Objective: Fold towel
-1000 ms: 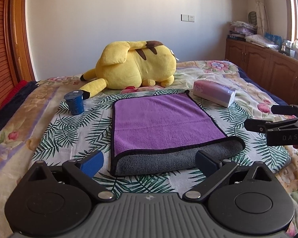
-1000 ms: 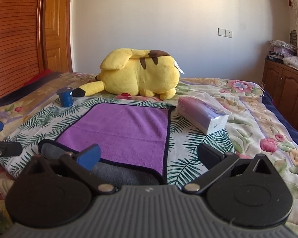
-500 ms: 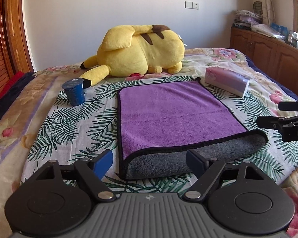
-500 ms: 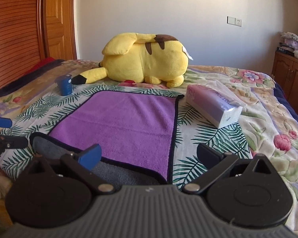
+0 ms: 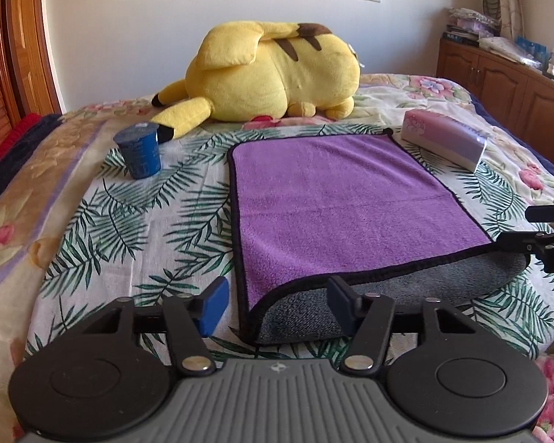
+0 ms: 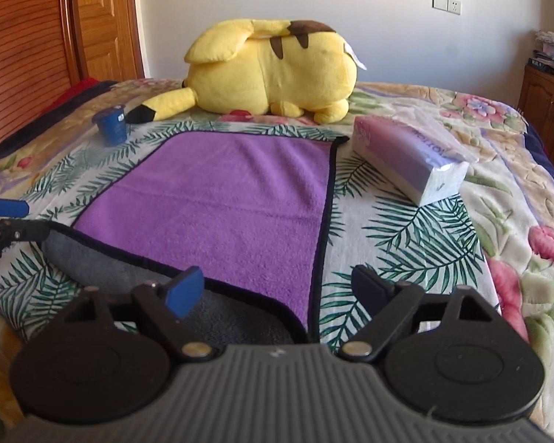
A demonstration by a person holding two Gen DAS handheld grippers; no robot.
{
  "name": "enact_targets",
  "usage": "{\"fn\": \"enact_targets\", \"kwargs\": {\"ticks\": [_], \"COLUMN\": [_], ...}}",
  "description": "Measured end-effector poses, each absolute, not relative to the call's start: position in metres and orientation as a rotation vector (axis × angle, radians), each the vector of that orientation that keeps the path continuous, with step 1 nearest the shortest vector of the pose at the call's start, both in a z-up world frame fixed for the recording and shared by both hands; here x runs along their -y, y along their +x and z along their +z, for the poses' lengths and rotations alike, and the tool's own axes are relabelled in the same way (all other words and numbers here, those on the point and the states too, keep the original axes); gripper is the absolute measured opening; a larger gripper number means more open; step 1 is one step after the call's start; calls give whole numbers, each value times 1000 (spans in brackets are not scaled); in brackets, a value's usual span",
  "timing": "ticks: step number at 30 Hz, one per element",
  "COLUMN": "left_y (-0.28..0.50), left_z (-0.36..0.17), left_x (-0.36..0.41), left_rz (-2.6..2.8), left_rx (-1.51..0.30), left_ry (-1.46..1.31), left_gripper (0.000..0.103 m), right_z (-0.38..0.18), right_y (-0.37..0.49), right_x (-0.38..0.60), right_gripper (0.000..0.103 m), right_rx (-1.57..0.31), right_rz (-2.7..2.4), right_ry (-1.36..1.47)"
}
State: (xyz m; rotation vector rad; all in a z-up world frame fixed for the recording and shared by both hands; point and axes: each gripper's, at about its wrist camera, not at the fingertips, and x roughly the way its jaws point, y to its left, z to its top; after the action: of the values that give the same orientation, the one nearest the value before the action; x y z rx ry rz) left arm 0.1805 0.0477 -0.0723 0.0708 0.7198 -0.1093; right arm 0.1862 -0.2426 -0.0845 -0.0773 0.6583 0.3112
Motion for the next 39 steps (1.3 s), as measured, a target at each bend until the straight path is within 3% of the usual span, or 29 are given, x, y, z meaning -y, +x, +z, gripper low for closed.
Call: {"fn": "enact_targets", "kwargs": {"ticks": [18,29,39], "left_y": [183,183,181], "left_z": [-89,-96,-95], "left_x": [-53,-51,-48], "left_rz": [-112,-117,-129], "left_rx": [-779,-799,-784], "left_ry": [23,35,47], "left_gripper": [7,4,0], "right_z": [-100,-100,-98], "right_y": [198,202,201], "right_x": [246,255,256], "right_gripper": [75,61,28], "right_rx": [-821,-874,-885], "right_rz": [378,391,401], "right_ry": [-70,-60,-94]}}
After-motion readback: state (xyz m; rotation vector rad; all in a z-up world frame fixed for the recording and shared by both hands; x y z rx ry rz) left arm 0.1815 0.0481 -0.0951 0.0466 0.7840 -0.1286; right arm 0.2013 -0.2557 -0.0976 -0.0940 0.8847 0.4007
